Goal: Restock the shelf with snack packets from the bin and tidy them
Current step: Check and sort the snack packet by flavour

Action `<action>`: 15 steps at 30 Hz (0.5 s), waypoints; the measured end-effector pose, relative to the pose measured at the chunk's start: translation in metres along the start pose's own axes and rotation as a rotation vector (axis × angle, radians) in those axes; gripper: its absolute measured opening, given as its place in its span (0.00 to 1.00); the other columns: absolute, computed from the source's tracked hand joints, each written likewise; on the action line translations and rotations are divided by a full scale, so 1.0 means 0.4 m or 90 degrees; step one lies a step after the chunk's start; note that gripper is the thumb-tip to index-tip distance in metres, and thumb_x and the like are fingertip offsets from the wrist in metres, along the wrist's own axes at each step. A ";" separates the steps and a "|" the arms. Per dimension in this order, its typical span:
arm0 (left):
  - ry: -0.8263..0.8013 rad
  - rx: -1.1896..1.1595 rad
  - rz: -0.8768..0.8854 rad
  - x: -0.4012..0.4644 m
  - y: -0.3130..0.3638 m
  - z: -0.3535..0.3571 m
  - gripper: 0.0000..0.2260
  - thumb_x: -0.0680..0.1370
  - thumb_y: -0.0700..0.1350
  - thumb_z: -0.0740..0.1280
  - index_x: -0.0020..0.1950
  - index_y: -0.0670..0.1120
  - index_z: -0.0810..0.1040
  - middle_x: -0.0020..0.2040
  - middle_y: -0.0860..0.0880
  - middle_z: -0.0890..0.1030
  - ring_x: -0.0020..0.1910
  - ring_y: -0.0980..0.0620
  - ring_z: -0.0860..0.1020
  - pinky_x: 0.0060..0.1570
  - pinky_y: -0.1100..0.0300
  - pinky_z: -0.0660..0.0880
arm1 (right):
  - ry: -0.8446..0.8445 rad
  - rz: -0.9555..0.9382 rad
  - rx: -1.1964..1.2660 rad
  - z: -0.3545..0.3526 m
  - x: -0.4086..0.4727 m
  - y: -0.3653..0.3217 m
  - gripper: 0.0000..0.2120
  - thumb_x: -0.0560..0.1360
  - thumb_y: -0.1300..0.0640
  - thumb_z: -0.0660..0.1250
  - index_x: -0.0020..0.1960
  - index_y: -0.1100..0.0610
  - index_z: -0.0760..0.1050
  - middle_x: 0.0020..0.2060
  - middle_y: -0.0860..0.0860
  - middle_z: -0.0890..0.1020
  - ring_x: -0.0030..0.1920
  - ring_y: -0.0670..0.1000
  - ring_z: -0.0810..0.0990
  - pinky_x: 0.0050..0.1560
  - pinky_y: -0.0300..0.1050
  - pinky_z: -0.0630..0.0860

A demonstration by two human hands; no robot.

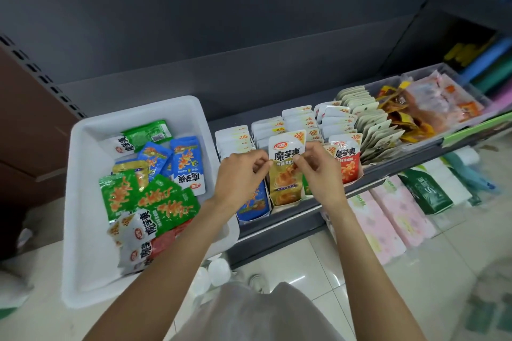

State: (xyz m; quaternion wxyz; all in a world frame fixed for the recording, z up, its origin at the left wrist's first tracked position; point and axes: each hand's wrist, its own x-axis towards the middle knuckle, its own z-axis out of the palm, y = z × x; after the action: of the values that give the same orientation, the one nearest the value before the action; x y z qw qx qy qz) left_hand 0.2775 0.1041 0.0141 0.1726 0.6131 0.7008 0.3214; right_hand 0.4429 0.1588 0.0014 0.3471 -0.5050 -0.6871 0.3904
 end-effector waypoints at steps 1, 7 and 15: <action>-0.003 0.008 0.012 0.000 0.002 -0.002 0.05 0.76 0.47 0.68 0.47 0.47 0.82 0.42 0.53 0.84 0.40 0.58 0.80 0.46 0.62 0.77 | -0.004 -0.006 0.005 -0.003 -0.002 0.003 0.05 0.77 0.60 0.66 0.52 0.55 0.74 0.40 0.49 0.83 0.42 0.46 0.82 0.45 0.46 0.80; -0.126 0.105 -0.023 0.000 -0.018 0.008 0.09 0.78 0.50 0.65 0.46 0.48 0.81 0.42 0.53 0.84 0.41 0.55 0.81 0.47 0.59 0.77 | 0.019 -0.021 -0.113 0.013 -0.022 0.027 0.15 0.74 0.59 0.70 0.58 0.55 0.71 0.43 0.50 0.83 0.41 0.46 0.81 0.43 0.45 0.79; -0.043 0.161 -0.034 0.027 -0.024 0.020 0.15 0.80 0.56 0.59 0.43 0.48 0.79 0.38 0.51 0.83 0.36 0.52 0.80 0.41 0.55 0.77 | 0.103 -0.222 -0.408 0.056 -0.044 0.029 0.19 0.71 0.66 0.71 0.59 0.53 0.77 0.52 0.55 0.77 0.43 0.54 0.79 0.28 0.40 0.73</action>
State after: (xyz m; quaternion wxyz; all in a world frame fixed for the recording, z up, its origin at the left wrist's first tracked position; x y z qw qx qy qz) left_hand 0.2734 0.1161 0.0035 0.1259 0.6212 0.7457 0.2052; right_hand 0.4326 0.1397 -0.0203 0.2863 -0.4924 -0.8204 0.0494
